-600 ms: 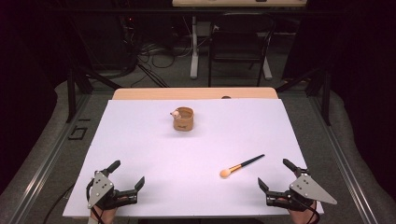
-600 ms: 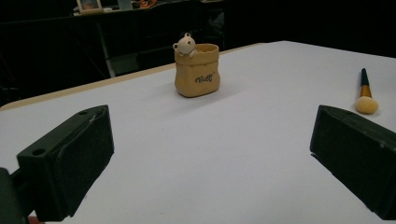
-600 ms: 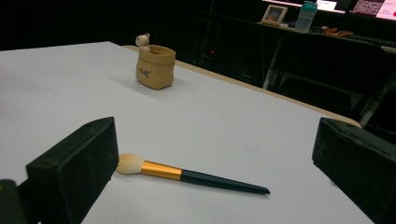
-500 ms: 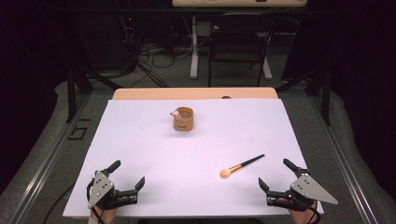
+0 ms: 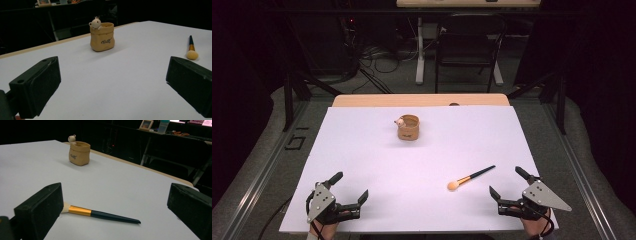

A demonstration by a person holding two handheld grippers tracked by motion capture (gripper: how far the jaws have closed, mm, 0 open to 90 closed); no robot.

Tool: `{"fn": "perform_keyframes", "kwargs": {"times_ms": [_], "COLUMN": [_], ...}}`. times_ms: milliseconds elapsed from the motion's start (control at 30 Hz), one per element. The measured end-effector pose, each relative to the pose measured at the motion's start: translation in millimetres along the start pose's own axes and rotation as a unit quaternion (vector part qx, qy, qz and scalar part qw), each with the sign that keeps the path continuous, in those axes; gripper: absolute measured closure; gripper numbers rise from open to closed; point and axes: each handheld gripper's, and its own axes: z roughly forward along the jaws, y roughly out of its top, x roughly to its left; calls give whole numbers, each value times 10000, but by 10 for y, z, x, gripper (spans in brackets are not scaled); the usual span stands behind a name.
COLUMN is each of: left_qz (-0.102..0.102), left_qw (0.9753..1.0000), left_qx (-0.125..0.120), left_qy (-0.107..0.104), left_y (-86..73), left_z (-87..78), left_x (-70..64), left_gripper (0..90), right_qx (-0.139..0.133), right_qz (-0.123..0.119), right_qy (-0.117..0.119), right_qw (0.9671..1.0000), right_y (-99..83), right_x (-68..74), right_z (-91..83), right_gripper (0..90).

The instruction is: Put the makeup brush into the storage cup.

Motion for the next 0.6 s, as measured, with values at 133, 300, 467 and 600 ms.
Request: {"fn": "perform_keyframes", "kwargs": {"times_ms": [133, 300, 467, 600], "left_qz": [17, 18, 29, 0], "left_qw": [10000, 10000, 10000, 10000], "left_qx": [10, 33, 55, 38], "left_qy": [-37, -45, -65, -70], "left_y": [2, 0, 0, -3], "left_z": [8, 22, 32, 39], "left_x": [-6, 0, -1, 5], "left_gripper": [0, 0, 0, 0], "right_qx": [42, 33, 81, 118], "right_qz": [11, 32, 39, 30], "right_qy": [0, -13, -18, -22], "right_qw": [10000, 10000, 10000, 9999], "right_y": [-19, -29, -33, -43], "right_x": [-41, -79, -127, -165], "right_z": [52, 88, 115, 160], "right_gripper": [0, 0, 0, 0]}}
